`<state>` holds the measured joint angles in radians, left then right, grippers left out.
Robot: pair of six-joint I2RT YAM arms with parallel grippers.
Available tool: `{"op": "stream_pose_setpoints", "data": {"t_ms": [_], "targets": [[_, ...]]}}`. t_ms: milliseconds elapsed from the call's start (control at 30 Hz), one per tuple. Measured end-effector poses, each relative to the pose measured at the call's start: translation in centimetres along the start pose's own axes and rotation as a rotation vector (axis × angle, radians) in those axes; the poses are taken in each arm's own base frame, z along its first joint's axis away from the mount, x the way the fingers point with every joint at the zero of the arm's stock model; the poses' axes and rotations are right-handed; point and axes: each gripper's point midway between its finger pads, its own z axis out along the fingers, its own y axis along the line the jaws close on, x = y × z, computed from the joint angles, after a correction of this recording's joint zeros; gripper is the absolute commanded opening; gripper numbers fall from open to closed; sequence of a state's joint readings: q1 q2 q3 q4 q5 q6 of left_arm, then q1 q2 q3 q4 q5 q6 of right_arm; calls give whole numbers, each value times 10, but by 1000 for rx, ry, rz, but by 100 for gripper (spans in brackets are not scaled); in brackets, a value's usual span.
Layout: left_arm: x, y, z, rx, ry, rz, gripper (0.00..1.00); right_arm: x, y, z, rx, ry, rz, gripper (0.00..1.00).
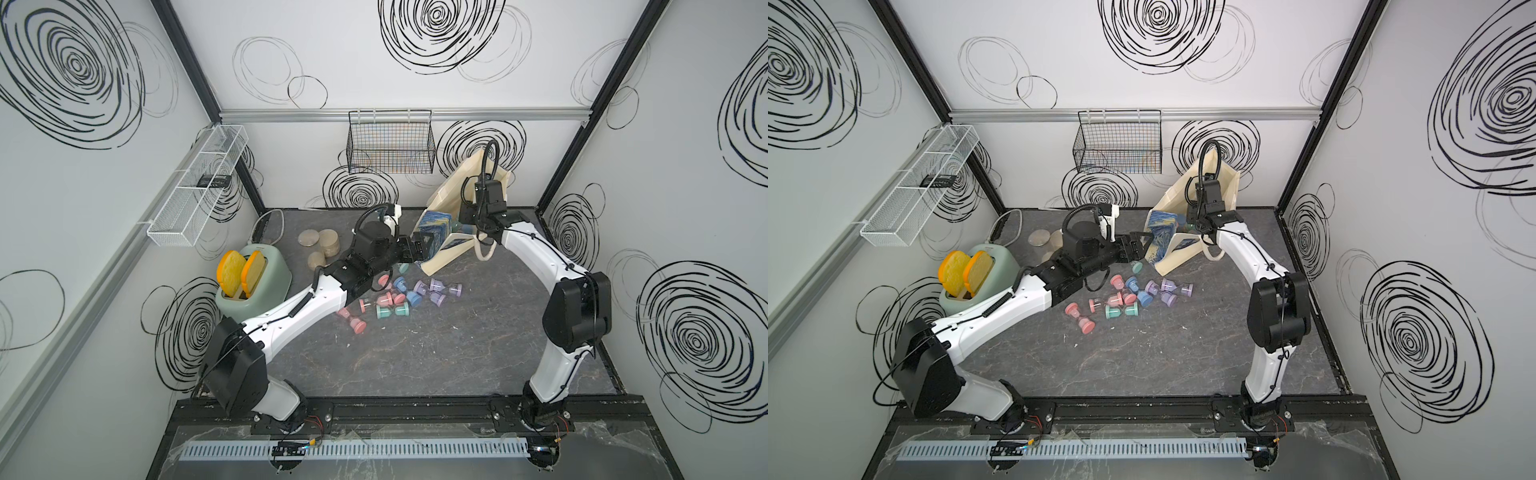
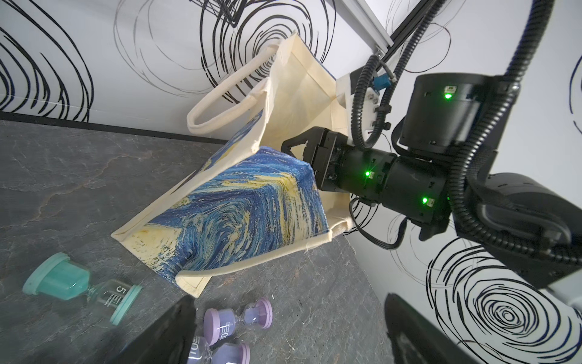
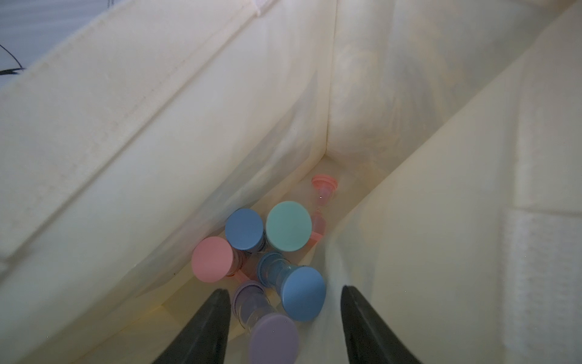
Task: Put the hourglass into the canvas bag
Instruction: Place the hourglass in the canvas bag, then pick up the hourglass from the center of the board.
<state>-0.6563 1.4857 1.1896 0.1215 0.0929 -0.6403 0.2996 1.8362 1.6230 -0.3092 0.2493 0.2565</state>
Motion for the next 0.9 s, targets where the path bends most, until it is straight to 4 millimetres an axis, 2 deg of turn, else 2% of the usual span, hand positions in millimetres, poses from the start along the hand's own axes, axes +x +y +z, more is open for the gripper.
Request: {"op": "stream_pose_setpoints", "data": {"t_ms": [167,267,367,467,567,633,733,900], "targets": [[0,0,0,-1,2,0,96,-5,9,-10,-20,-17,-9,70],[-3,-3,-1,0,1,3,96,-15,20,-28,-51,-45,-16,73],[-9,-4,-9,-1,-7,3,96,-32,34,-58,-104,-96,-19,76],[-20,-8,-26,3,-26,3,96,-47,50,-96,-174,-154,-19,82],[-36,-11,-48,7,-68,7,96,-51,64,-131,-258,-184,-18,84],[-41,-9,-63,1,-86,14,96,-40,73,-150,-308,-180,-31,86],[-41,0,-85,-28,-92,25,96,-6,88,-169,-371,-139,-69,86],[-20,30,-109,-113,-50,27,96,70,106,-173,-455,-1,-156,87]]}}
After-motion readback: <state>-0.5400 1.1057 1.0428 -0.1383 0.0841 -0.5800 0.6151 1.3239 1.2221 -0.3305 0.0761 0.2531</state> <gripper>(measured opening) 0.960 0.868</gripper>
